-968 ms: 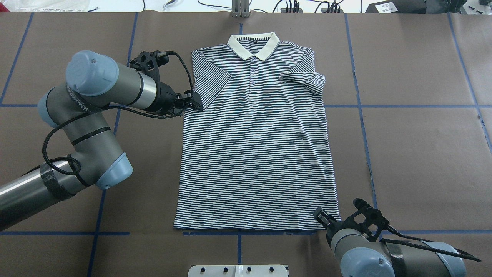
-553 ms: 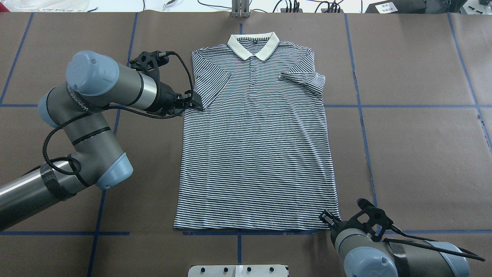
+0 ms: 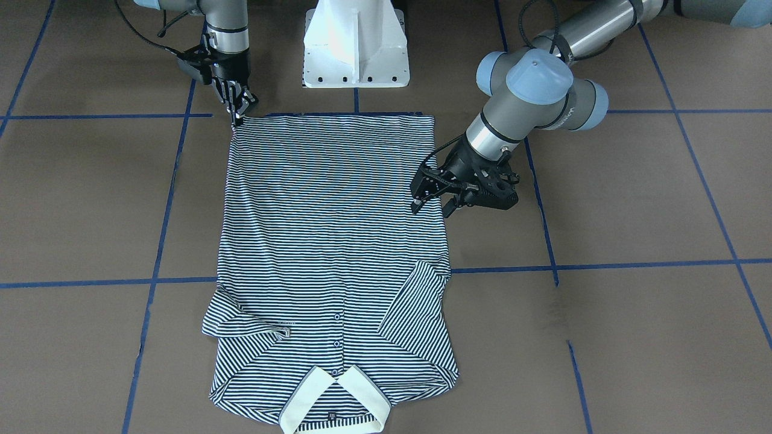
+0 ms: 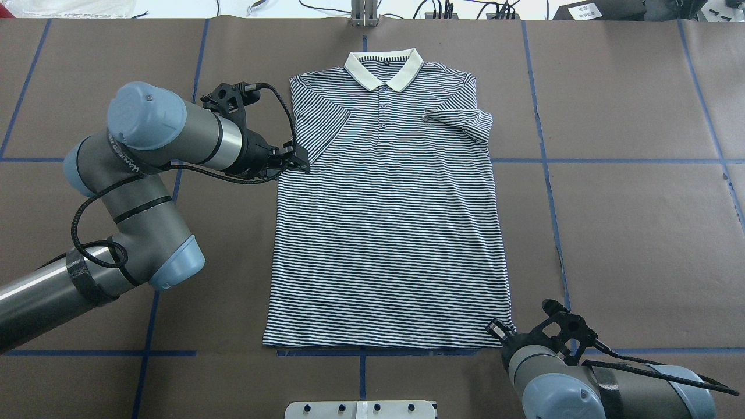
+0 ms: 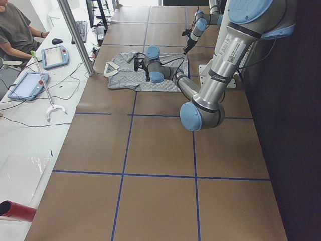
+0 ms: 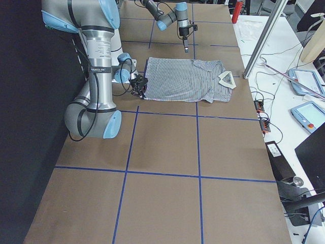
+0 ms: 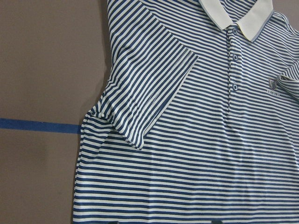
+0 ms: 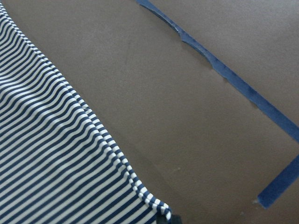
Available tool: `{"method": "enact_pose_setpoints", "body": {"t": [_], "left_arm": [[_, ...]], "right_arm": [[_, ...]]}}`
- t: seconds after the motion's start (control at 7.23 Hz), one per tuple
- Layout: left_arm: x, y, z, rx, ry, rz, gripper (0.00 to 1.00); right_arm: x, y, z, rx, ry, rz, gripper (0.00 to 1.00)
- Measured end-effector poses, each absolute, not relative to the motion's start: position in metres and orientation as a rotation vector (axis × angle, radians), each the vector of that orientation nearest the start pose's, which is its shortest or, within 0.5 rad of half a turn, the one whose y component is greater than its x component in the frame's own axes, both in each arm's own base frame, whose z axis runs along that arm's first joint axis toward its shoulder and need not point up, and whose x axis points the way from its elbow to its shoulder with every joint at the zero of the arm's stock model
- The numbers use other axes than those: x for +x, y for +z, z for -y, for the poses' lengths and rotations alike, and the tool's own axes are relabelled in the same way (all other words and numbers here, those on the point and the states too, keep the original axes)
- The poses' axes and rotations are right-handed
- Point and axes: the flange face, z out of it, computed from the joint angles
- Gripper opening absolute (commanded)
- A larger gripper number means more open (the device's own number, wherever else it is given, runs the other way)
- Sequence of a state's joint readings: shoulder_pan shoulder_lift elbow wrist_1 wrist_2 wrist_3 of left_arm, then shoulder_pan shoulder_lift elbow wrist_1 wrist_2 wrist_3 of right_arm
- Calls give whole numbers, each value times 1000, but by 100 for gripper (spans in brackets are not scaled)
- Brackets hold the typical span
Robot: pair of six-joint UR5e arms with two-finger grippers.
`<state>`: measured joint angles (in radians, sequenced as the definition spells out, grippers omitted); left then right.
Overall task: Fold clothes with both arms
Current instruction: 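Move the left gripper to the other hem corner nearest the robot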
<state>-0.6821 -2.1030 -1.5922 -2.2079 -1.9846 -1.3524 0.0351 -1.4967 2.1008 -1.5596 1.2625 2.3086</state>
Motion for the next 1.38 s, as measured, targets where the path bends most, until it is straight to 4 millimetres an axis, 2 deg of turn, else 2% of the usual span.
{"method": "enact_pose_setpoints", "body": {"t": [0.28, 0.41, 0.55, 0.69, 0.83, 0.97, 1.11, 1.24, 1.38], "left_arm": [[462, 258, 494, 181, -182, -1220, 73], [464, 249, 483, 171, -228, -1232, 77], [478, 239, 452, 146, -265, -1226, 85], [494, 226, 406, 114, -290, -1195, 85], [505, 218, 347, 74, -324, -1148, 83], [514, 228, 293, 28, -364, -1093, 79], [519, 250, 254, -8, -390, -1035, 78], [523, 268, 229, -35, -399, -993, 76], [527, 279, 211, -54, -395, -971, 72]], "right_arm": [[-482, 376, 182, 67, 841, 713, 0], [-476, 367, 183, 60, 844, 731, 0], [-473, 362, 183, 55, 845, 742, 0], [-472, 360, 183, 52, 846, 746, 0], [-471, 359, 183, 48, 845, 748, 0], [-471, 359, 182, 46, 845, 747, 0], [-471, 359, 182, 46, 844, 745, 0], [-472, 360, 182, 47, 843, 743, 0], [-472, 361, 182, 47, 842, 742, 0]]}}
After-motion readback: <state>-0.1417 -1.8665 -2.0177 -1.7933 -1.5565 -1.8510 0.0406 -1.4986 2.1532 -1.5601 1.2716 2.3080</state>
